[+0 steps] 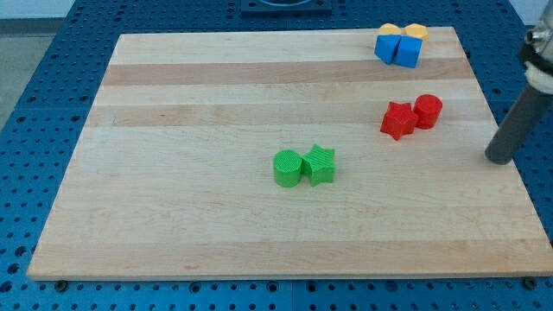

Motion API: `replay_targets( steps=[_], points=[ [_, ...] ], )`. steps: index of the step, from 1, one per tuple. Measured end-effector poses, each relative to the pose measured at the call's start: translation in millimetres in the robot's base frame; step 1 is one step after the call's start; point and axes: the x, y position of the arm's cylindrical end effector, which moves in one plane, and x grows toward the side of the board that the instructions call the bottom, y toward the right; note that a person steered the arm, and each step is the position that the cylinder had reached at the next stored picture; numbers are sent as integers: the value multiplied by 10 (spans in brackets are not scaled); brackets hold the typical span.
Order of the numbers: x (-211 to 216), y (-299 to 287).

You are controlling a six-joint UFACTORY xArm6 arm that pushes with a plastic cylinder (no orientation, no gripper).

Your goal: Point your arm to the top right

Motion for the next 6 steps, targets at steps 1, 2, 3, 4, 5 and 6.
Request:
replay_targets(
  steps=[1,2,3,4,5,6],
  points=[
    [-190,172],
    [-503,180],
    [-888,180],
    [-1202,180],
    [-1494,180],
    [-1811,180]
  ],
)
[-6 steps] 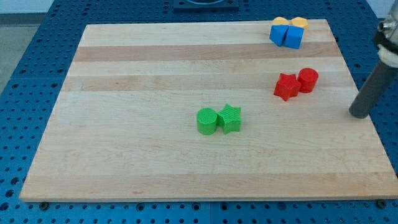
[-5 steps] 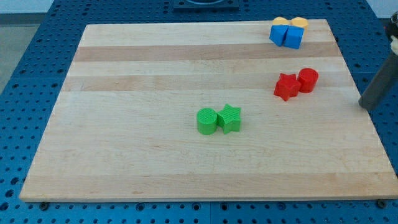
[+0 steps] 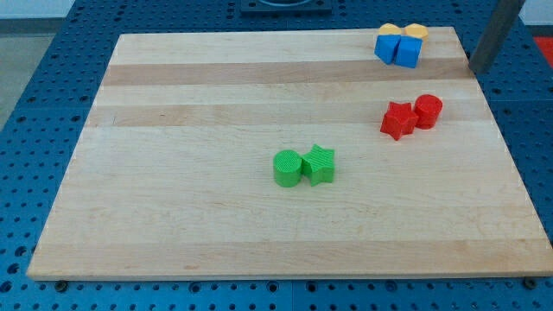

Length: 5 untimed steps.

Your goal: Point your arm to the top right

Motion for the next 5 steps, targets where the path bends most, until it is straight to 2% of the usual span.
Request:
replay_targets(
  steps=[2,5],
  points=[
    [-517,-5],
    [-705,-470]
  ],
)
